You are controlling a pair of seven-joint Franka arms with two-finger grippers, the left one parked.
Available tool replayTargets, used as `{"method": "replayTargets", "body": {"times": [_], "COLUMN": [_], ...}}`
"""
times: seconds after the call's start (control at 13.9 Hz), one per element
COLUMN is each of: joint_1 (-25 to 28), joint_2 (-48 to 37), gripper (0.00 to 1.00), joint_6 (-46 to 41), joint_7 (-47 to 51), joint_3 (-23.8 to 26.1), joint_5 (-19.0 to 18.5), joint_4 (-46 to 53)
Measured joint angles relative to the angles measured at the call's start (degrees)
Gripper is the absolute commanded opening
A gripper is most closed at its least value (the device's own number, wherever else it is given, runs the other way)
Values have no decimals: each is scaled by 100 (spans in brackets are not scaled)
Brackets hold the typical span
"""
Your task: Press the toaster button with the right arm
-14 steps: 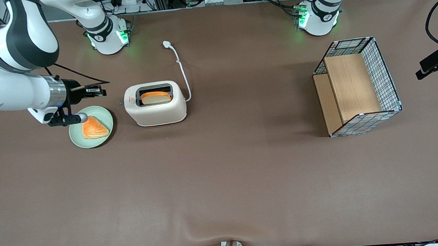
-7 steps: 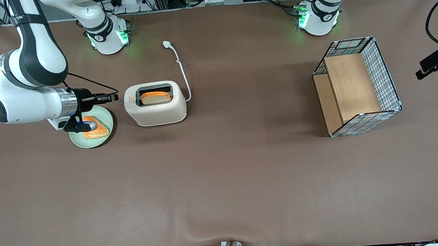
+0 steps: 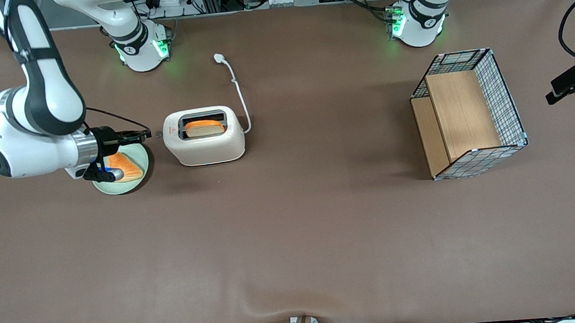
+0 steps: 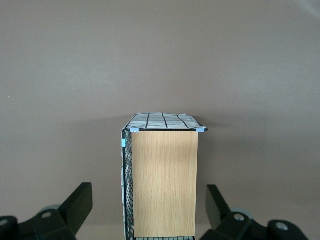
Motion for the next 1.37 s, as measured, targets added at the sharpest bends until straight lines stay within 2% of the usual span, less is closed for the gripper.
{"method": "replayTargets", "body": {"times": [0.79,1.37], "joint_1": [-40,-116], "joint_2": [655,1163], "gripper": [0,0], "joint_6": [-17,89], "joint_7": [-381,-597], "joint_3": [22,-5], "joint_5": [134,364], "joint_4": [-73,-56]}}
